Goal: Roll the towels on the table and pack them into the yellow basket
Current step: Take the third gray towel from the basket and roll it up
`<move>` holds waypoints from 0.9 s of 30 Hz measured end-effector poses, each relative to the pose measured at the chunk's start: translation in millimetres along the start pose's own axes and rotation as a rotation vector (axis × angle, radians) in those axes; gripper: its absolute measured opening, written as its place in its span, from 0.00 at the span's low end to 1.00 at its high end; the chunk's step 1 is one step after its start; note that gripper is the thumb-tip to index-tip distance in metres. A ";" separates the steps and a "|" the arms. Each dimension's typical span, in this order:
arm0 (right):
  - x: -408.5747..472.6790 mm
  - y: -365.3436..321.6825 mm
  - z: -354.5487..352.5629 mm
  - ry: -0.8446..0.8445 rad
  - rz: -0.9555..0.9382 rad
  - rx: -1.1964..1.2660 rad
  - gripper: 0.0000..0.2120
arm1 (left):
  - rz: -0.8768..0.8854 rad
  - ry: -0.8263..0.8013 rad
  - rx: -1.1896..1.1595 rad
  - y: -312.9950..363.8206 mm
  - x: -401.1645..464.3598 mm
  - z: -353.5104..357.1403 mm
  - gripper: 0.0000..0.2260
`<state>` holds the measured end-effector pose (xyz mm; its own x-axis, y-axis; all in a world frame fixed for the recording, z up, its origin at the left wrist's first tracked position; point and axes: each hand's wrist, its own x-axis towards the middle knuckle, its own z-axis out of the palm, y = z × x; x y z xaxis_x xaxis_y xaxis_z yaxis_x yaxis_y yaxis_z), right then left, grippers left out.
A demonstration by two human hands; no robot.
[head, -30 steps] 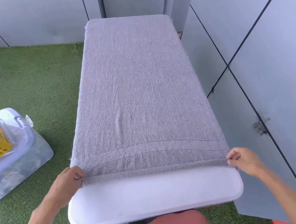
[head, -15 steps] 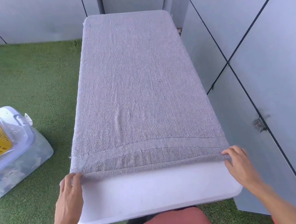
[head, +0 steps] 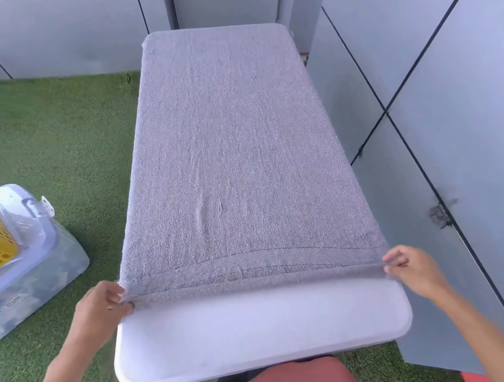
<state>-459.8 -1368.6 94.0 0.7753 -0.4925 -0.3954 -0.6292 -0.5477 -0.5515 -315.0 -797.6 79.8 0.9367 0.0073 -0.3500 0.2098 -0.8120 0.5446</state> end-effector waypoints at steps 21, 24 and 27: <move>-11.0 23.4 24.8 0.122 -0.255 -0.348 0.14 | 0.320 0.146 0.348 -7.1 -25.6 34.2 0.10; -6.8 24.9 3.0 -0.055 -0.247 -0.313 0.14 | 0.265 -0.025 0.289 -11.5 -15.9 17.6 0.10; 4.3 13.3 -8.3 -0.118 -0.111 -0.123 0.15 | 0.127 -0.105 0.144 1.2 1.3 5.4 0.10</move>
<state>-465.3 -1383.6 91.1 0.8368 -0.3461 -0.4243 -0.5360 -0.6760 -0.5057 -315.0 -801.7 75.9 0.9173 -0.1547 -0.3669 0.0429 -0.8778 0.4772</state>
